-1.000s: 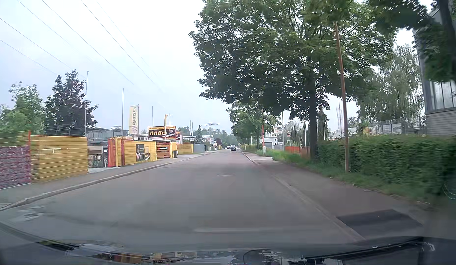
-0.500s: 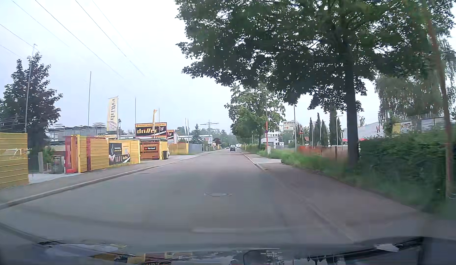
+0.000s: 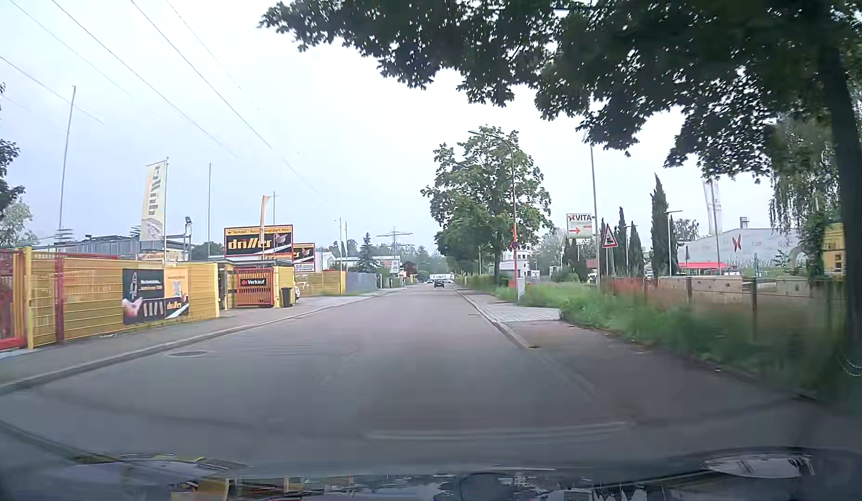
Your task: Follow the waypoints while adhering to traffic rules and regulations
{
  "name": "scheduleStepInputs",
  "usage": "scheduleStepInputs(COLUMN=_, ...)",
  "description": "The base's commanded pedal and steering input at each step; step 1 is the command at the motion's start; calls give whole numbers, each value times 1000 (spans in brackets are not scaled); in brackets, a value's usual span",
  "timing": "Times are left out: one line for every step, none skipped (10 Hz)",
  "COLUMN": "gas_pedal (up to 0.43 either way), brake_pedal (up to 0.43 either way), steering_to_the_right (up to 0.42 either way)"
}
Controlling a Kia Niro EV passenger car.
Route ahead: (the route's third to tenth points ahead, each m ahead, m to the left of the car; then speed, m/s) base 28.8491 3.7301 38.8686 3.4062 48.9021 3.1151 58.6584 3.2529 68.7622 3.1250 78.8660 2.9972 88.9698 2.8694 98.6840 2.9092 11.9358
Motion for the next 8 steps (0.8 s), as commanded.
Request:
scheduleStepInputs(gas_pedal=87, brake_pedal=0, steering_to_the_right=-1)
scheduleStepInputs(gas_pedal=87, brake_pedal=0, steering_to_the_right=-2)
scheduleStepInputs(gas_pedal=87, brake_pedal=0, steering_to_the_right=-3)
scheduleStepInputs(gas_pedal=87, brake_pedal=0, steering_to_the_right=-3)
scheduleStepInputs(gas_pedal=87, brake_pedal=0, steering_to_the_right=-3)
scheduleStepInputs(gas_pedal=87, brake_pedal=0, steering_to_the_right=-3)
scheduleStepInputs(gas_pedal=87, brake_pedal=0, steering_to_the_right=-2)
scheduleStepInputs(gas_pedal=87, brake_pedal=0, steering_to_the_right=-2)
